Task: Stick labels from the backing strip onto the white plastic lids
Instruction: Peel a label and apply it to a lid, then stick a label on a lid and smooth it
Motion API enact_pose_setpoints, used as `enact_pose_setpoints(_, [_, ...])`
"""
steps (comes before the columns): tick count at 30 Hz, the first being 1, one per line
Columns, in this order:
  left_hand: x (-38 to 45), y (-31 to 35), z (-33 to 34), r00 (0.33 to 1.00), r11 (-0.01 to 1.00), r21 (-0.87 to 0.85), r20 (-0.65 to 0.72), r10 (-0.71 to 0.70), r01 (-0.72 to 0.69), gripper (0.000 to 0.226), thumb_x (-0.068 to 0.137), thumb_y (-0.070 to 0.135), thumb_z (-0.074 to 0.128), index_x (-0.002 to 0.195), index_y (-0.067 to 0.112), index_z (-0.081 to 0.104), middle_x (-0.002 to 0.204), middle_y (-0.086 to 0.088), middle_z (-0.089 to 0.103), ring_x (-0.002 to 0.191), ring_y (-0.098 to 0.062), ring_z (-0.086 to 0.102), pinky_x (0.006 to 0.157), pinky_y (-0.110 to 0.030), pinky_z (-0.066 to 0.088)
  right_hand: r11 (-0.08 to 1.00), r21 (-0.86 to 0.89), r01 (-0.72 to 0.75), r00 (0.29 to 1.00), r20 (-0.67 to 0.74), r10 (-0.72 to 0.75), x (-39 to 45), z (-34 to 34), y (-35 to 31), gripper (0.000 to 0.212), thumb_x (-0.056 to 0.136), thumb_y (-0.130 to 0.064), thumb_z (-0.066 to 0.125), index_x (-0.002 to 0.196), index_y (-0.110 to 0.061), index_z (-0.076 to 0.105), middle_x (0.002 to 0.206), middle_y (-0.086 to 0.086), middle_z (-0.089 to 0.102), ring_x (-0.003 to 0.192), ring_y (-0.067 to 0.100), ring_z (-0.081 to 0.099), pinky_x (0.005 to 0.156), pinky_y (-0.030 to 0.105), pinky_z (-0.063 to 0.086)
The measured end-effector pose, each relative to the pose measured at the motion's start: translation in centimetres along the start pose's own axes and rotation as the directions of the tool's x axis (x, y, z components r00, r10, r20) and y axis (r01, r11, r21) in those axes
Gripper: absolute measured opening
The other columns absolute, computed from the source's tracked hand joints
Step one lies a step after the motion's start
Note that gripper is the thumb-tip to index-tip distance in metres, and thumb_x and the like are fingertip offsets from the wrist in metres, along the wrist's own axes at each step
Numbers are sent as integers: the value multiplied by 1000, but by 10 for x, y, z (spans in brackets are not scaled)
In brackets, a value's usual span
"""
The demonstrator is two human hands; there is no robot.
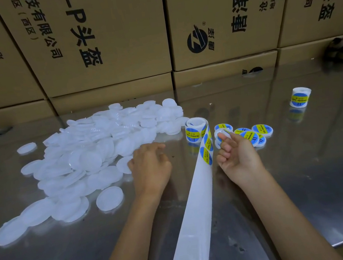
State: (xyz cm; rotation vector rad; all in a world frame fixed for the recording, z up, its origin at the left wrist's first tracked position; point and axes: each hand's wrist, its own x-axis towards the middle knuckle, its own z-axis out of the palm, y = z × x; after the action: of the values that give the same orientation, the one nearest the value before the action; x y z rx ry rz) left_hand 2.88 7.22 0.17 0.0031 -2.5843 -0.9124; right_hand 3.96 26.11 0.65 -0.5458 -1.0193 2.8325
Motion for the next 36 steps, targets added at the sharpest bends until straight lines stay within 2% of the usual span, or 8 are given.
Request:
enact_pose_setpoints(5, [3,-15,-10,992,947,304,-104,-75,104,42,95,12,52,136,18,57,151,-13,41,143,-31,29,118,-48,16,997,-65,43,999,18,-42,0,0,3,29,102,-20,40,112,-6,63,51,-3,35,41,9,27,38,19,28])
enact_pose_setpoints(9, [9,-26,-21,976,891,398,-108,-190,217,43,97,16,55,140,15,48,145,-17,43,136,-35,32,109,-43,26,958,-245,146,989,21,-145,-2,5,5,16,94,-14,51,98,-9,66,51,0,39,45,12,28,40,21,30])
enact_pose_setpoints(15, [14,-35,-29,954,859,415,-120,-275,300,37,96,39,60,111,5,63,124,-18,50,123,-36,37,95,-41,33,640,-644,420,878,110,-465,-6,12,16,13,91,-14,56,86,-14,68,56,-3,50,53,13,41,52,24,36])
enact_pose_setpoints(22, [19,-35,-29,947,960,-28,-159,-281,280,30,92,14,67,120,8,57,116,-17,63,107,-35,52,80,-40,43,57,-819,571,651,410,-639,-8,10,29,12,87,-6,59,95,-12,66,92,-1,62,92,16,53,82,32,44])
enact_pose_setpoints(24, [21,-34,-29,946,953,-139,-144,-290,271,22,93,15,65,113,8,59,109,-12,65,93,-28,52,77,-33,39,-71,-850,521,657,453,-602,-6,5,30,24,85,-7,59,108,-12,63,109,1,60,109,20,48,91,31,39])
enact_pose_setpoints(27, [24,-28,-30,950,903,-345,-86,-302,256,21,93,18,69,111,9,63,107,-4,64,88,-22,57,81,-30,48,-144,-872,467,720,470,-511,-3,1,34,38,84,-13,61,121,-12,57,120,2,58,117,22,48,95,33,37])
enact_pose_setpoints(31, [20,-17,-26,937,623,-709,165,-308,330,18,95,17,68,109,7,65,107,-8,69,61,-9,69,73,-24,57,-229,-855,465,773,518,-367,1,-2,40,46,84,-23,65,128,-17,53,124,-2,58,115,23,51,94,36,36])
enact_pose_setpoints(36, [11,1,-10,944,478,-813,280,-177,331,15,99,16,62,108,4,63,107,-14,73,87,-21,76,80,-31,61,-288,-833,472,771,549,-324,1,-4,43,42,85,-36,67,122,-24,54,120,-10,57,114,16,51,92,31,27])
